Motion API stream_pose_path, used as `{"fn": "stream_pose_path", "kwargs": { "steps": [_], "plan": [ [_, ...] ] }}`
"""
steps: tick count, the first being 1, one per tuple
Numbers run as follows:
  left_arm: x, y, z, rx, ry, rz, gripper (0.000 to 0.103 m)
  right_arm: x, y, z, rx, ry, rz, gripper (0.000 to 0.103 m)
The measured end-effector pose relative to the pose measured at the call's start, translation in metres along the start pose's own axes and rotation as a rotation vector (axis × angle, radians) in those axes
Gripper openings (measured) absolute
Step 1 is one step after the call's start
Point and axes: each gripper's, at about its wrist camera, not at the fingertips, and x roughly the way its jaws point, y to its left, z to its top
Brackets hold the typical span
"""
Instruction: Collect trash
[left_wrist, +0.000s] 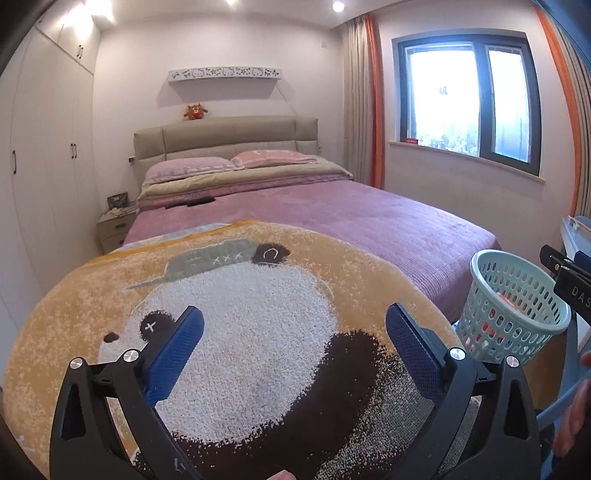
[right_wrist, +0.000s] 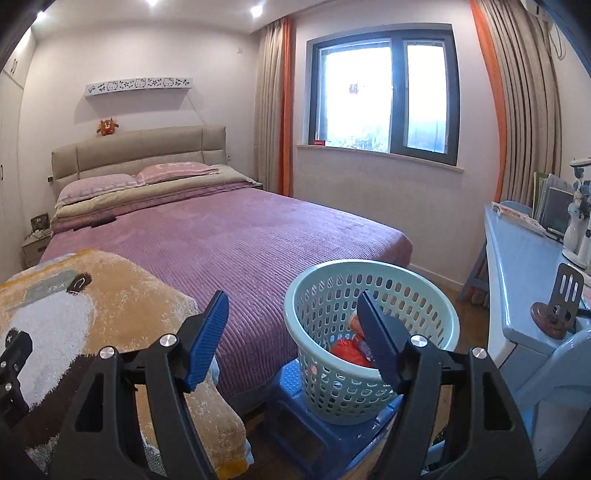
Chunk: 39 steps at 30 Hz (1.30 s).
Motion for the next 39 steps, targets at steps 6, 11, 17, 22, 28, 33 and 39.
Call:
{"fn": "stream_pose_path", "kwargs": {
  "steps": [6, 11, 17, 22, 28, 33, 39],
  "plan": [
    [0.0, -0.003, -0.003, 0.012, -0.004, 0.0, 0.095, -0.001, 0.006, -0.001, -0.018, -0.006, 0.009, 0.068],
    [0.002, 0.003, -0.003, -0.011, 0.007, -0.018, 0.095, -0.004, 0.006, -0.003, -0.019, -0.006, 0.018, 0.068],
    [0.003, 0.008, -0.004, -0.036, 0.009, -0.015, 0.095, -0.005, 0.006, -0.003, -0.02, -0.002, 0.031, 0.068],
    [0.003, 0.007, -0.004, -0.036, 0.009, -0.014, 0.095, -0.005, 0.008, -0.003, -0.025, -0.003, 0.041, 0.068],
    [0.003, 0.007, -0.004, -0.037, 0.009, -0.014, 0.095, -0.005, 0.008, -0.004, -0.023, 0.002, 0.046, 0.068],
    [0.003, 0.007, -0.004, -0.037, 0.008, -0.013, 0.095, -0.003, 0.008, -0.005, -0.025, 0.007, 0.048, 0.068],
    [0.003, 0.008, -0.005, -0.038, 0.009, -0.011, 0.095, 0.0, 0.008, -0.005, -0.021, 0.013, 0.051, 0.068]
  ]
}}
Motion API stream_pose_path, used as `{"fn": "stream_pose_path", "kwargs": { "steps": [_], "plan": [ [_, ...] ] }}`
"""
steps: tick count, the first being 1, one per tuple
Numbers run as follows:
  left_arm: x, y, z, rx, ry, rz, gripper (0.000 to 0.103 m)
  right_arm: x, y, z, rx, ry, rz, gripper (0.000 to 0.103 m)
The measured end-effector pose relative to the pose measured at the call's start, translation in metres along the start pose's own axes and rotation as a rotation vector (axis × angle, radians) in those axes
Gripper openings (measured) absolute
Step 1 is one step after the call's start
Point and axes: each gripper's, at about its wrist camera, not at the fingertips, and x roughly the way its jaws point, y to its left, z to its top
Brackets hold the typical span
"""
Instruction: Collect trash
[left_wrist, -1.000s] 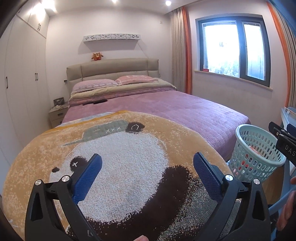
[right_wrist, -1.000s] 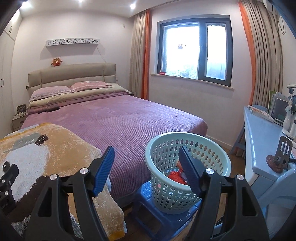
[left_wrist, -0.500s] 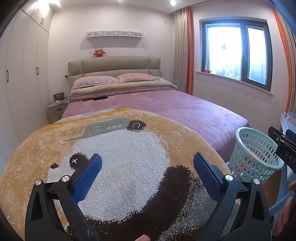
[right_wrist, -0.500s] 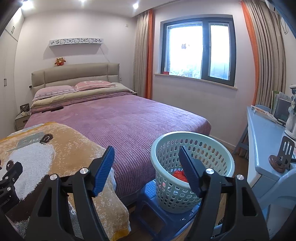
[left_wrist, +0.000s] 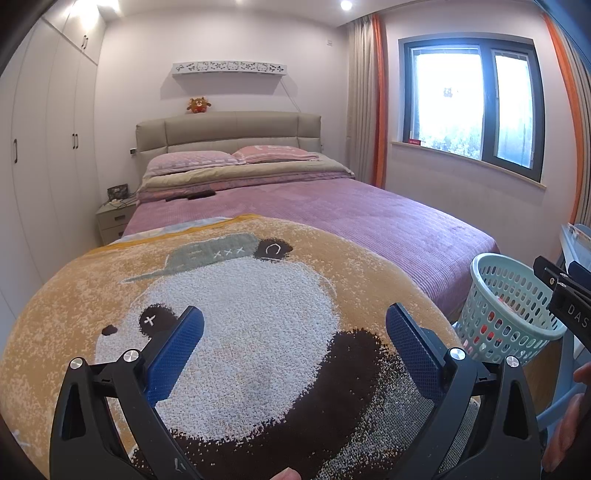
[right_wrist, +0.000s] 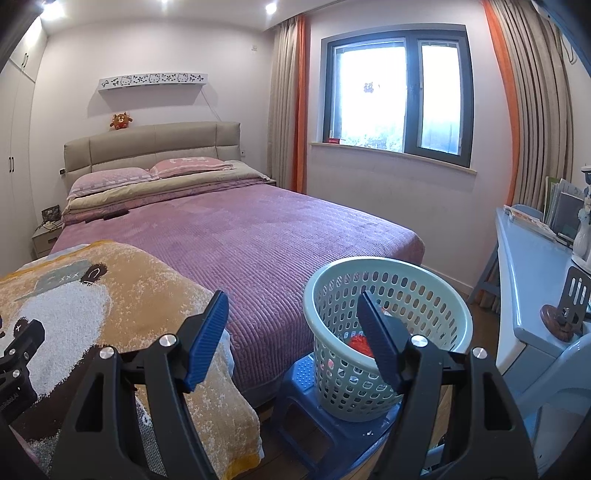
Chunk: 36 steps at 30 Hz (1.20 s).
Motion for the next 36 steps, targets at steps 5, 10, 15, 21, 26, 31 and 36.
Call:
{"fn": "stream_pose_path", "kwargs": {
  "steps": [5, 10, 15, 21, 26, 31, 36],
  "plan": [
    [0.0001, 0.0006, 0.0, 0.0, 0.0, -0.001, 0.095, 0.0008, -0.0002, -0.0005, 0.002, 0.0, 0.001, 0.068],
    [0.0003, 0.0, -0.0009, 0.006, 0.0, -0.001, 0.095, 0.001, -0.0002, 0.0, 0.005, 0.002, 0.004, 0.068],
    [0.0004, 0.0, -0.0011, 0.007, 0.0, -0.001, 0.095, -0.001, 0.0012, 0.0001, -0.001, -0.006, 0.006, 0.068],
    [0.0003, 0.0, -0.0016, 0.007, 0.001, -0.001, 0.095, -0.002, 0.0011, -0.0002, -0.001, -0.008, 0.007, 0.068],
    [0.0004, 0.0, -0.0011, 0.007, 0.0, -0.001, 0.095, -0.0025, 0.001, -0.0001, 0.0, -0.008, 0.007, 0.068],
    [0.0003, 0.0, -0.0013, 0.008, 0.0, 0.0, 0.095, -0.0019, 0.0007, 0.0013, -0.001, -0.008, 0.01, 0.068],
    [-0.0001, 0.0003, -0.001, 0.008, -0.002, 0.0, 0.095, -0.002, 0.0003, 0.0022, -0.002, -0.007, 0.011, 0.068]
  ]
}}
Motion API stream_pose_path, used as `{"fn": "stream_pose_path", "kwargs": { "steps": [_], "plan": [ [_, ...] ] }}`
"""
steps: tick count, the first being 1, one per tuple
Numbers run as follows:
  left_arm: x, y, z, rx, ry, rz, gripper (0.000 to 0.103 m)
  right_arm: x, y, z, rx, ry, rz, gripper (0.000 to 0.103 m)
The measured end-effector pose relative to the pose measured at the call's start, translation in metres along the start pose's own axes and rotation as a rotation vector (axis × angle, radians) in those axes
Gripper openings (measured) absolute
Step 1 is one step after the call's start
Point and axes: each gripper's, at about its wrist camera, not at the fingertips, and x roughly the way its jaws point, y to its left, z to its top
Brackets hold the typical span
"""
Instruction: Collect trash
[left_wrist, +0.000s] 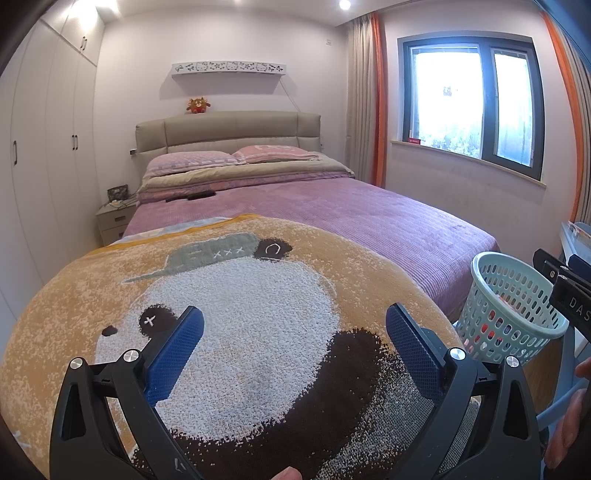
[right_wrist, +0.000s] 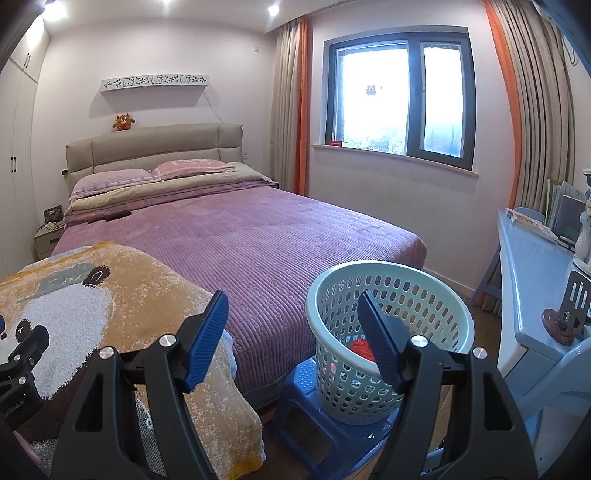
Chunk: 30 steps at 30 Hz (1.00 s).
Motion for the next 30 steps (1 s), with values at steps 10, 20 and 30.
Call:
{"fn": "stream_pose_path", "kwargs": {
  "steps": [10, 20, 30],
  "plan": [
    [0.0, 0.0003, -0.0005, 0.001, 0.001, 0.0, 0.095, 0.0025, -0.0002, 0.0, -0.001, 0.007, -0.001, 0.068],
    [-0.0001, -0.0005, -0.0009, 0.009, 0.0, 0.009, 0.095, 0.0037, -0.0015, -0.002, -0.001, 0.011, -0.002, 0.068],
    [-0.001, -0.0019, 0.0, 0.011, -0.004, 0.019, 0.095, 0.0064, -0.0013, -0.0021, -0.002, 0.016, -0.001, 0.068]
  ]
}}
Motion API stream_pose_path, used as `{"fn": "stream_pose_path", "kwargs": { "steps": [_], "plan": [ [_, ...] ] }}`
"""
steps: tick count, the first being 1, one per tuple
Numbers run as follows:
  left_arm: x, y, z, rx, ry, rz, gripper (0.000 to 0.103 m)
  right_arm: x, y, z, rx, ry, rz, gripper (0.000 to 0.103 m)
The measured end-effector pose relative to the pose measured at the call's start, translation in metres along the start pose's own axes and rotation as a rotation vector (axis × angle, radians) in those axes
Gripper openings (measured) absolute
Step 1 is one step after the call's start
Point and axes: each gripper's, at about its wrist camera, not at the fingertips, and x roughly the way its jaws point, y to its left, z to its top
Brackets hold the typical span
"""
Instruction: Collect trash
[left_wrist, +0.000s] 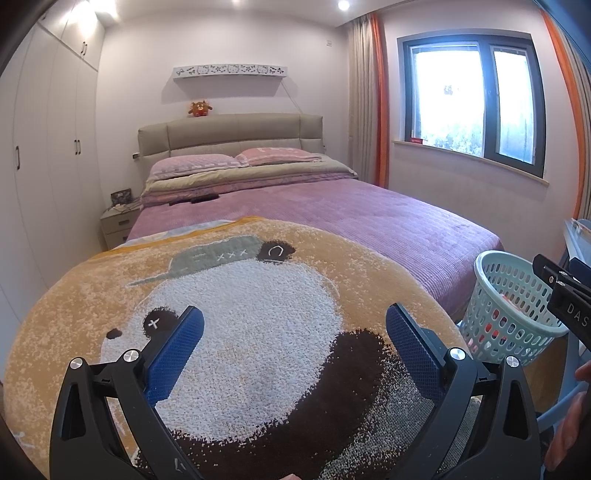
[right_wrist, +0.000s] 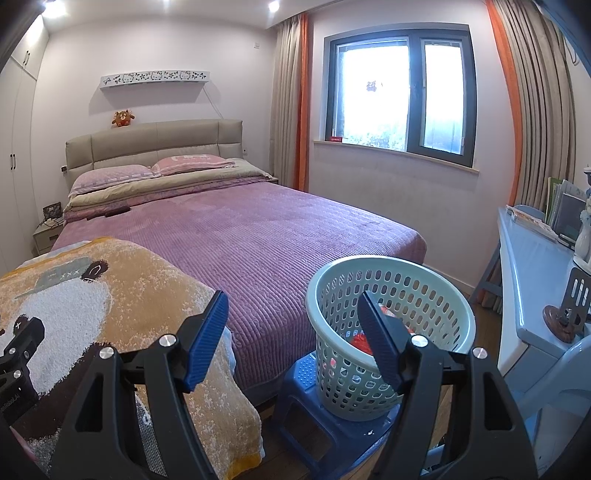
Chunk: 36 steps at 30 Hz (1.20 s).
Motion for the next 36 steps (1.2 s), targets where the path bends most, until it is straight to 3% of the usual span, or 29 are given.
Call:
{"fn": "stream_pose_path", "kwargs": {
  "steps": [19, 24, 36],
  "plan": [
    [-0.009, 0.003, 0.009, 0.0, -0.017, 0.032, 0.095, -0.007, 0.0, 0.003, -0.012, -0.003, -0.009, 0.068],
    [-0.018, -0.001, 0.011, 0.05, -0.053, 0.092, 0.095, -0.013, -0.001, 0.004, -0.005, -0.012, -0.009, 0.068],
    [-0.034, 0.005, 0.016, 0.037, -0.065, 0.107, 0.095, -0.022, -0.001, 0.005, -0.006, -0.023, -0.008, 0.068]
  ]
}}
